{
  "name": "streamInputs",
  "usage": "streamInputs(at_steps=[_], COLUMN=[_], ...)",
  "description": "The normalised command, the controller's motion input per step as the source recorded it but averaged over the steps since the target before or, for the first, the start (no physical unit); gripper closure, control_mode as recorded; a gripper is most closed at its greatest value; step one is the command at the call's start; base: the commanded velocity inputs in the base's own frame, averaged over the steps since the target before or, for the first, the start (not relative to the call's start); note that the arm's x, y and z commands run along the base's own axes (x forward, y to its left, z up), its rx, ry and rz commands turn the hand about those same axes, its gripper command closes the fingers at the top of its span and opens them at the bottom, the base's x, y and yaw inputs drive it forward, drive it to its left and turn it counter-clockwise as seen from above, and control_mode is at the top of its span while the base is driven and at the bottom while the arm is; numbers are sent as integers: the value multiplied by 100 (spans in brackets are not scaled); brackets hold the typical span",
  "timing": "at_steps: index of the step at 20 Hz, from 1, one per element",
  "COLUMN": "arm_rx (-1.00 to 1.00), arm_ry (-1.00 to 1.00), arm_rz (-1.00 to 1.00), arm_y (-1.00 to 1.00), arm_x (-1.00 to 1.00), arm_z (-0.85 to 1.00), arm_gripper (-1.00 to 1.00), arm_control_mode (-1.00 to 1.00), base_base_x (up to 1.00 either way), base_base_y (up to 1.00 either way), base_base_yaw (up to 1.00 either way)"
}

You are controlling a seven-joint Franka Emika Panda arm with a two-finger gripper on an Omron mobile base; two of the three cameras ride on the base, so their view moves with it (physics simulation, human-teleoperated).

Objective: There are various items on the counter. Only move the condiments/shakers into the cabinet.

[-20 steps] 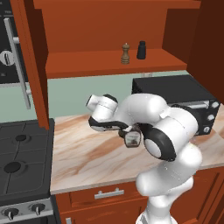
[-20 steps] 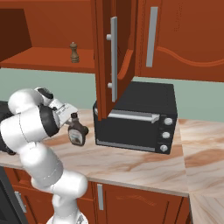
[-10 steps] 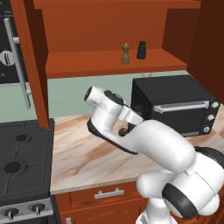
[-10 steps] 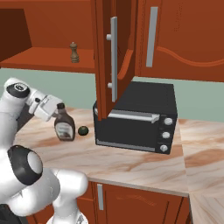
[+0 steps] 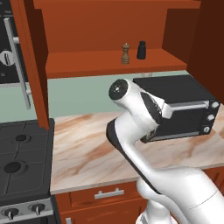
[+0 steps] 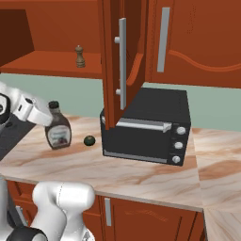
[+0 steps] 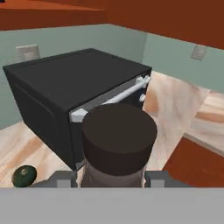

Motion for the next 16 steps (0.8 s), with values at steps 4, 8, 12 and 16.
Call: streamInputs(at_steps=[4,8,12,16], arm_rx=[18,14,7,0], arm_ry=[0,0,0,-1], arm_rz=[50,37,33,25], arm_y=[16,47,60,43], arm_x=[-28,-1,0,0], arm_z=[100,100,100,100], arm_gripper=[100,100,100,100], arm_control_mode=[-100,-100,-100,-100], base_base_x=[0,0,0,0], base_base_y=[0,0,0,0], base_base_yaw=[0,0,0,0])
